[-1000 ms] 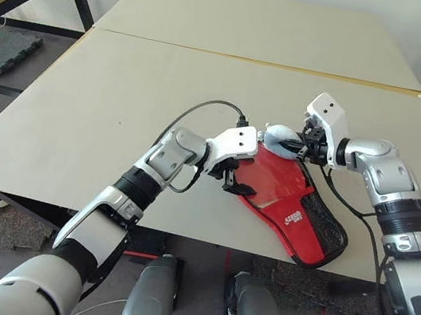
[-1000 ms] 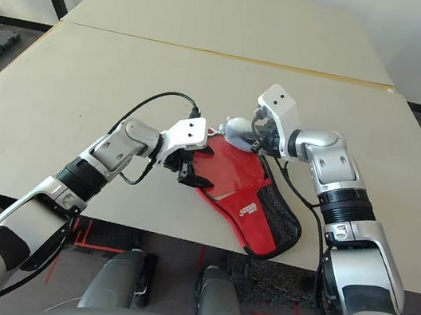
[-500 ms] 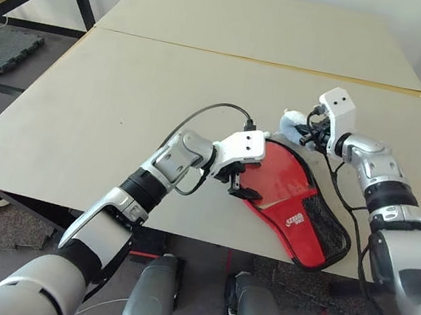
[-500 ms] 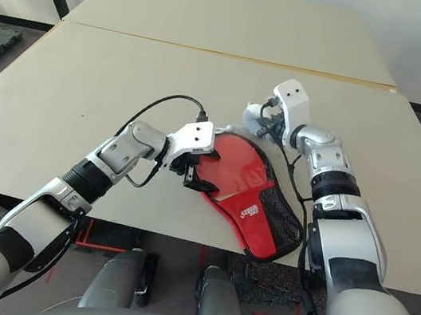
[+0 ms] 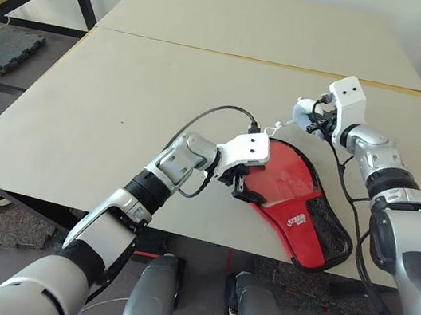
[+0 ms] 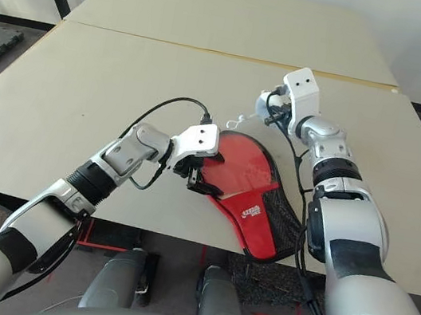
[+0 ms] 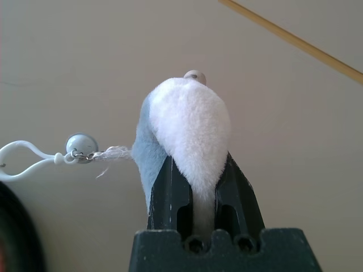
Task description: Store the ping-pong paddle in its case and zip it.
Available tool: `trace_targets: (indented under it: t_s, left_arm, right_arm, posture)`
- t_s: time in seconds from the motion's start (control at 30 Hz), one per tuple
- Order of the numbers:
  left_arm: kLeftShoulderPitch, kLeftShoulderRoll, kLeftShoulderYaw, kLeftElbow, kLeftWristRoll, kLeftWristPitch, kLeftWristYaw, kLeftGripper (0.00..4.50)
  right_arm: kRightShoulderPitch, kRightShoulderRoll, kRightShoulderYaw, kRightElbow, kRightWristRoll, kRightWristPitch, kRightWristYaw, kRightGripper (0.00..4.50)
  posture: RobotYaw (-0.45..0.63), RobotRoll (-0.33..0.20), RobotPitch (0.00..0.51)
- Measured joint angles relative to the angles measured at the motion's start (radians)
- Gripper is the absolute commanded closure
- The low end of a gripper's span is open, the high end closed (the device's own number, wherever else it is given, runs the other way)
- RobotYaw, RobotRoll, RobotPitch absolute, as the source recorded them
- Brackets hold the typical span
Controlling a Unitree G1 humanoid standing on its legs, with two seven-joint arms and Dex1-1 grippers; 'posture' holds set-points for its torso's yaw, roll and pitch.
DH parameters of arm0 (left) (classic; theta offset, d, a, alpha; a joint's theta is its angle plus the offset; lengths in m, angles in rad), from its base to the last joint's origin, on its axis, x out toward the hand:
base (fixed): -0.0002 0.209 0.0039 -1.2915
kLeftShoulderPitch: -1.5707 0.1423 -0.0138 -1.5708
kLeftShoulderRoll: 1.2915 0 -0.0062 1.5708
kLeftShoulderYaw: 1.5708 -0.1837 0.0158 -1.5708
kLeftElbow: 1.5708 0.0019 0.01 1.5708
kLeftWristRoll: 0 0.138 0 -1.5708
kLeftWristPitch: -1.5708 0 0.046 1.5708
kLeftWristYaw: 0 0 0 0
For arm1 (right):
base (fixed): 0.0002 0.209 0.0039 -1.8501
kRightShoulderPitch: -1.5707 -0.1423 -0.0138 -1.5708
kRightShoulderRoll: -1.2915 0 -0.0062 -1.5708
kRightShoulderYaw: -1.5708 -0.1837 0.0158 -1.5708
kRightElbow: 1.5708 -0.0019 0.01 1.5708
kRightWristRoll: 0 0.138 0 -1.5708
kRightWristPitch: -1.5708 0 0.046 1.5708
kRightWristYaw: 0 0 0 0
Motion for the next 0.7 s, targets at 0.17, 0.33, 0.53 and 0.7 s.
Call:
trace_targets:
  t_s: [0.17,0.33,0.53,0.7]
  left_arm:
    - [-0.003,-0.010,-0.010,0.013,0.000,-0.008,0.000,0.00]
    - [-0.016,-0.016,-0.015,0.025,0.001,-0.013,0.000,0.00]
    - [-0.026,-0.027,-0.018,0.051,0.001,-0.027,0.000,0.00]
    - [-0.050,-0.043,-0.019,0.095,0.002,-0.048,0.000,0.00]
  right_arm:
    - [0.000,-0.036,-0.005,0.008,-0.009,-0.004,-0.006,4.40]
    - [0.008,-0.084,-0.006,0.010,-0.011,-0.004,0.056,4.40]
    - [0.082,-0.205,0.003,-0.012,-0.027,0.041,0.289,4.40]
    - [0.132,-0.317,0.007,-0.099,-0.028,0.100,0.498,4.40]
  posture:
    - [0.01,0.000,0.093]
    - [-0.01,0.000,0.093]
    - [-0.03,0.000,0.088]
    - [-0.04,0.000,0.089]
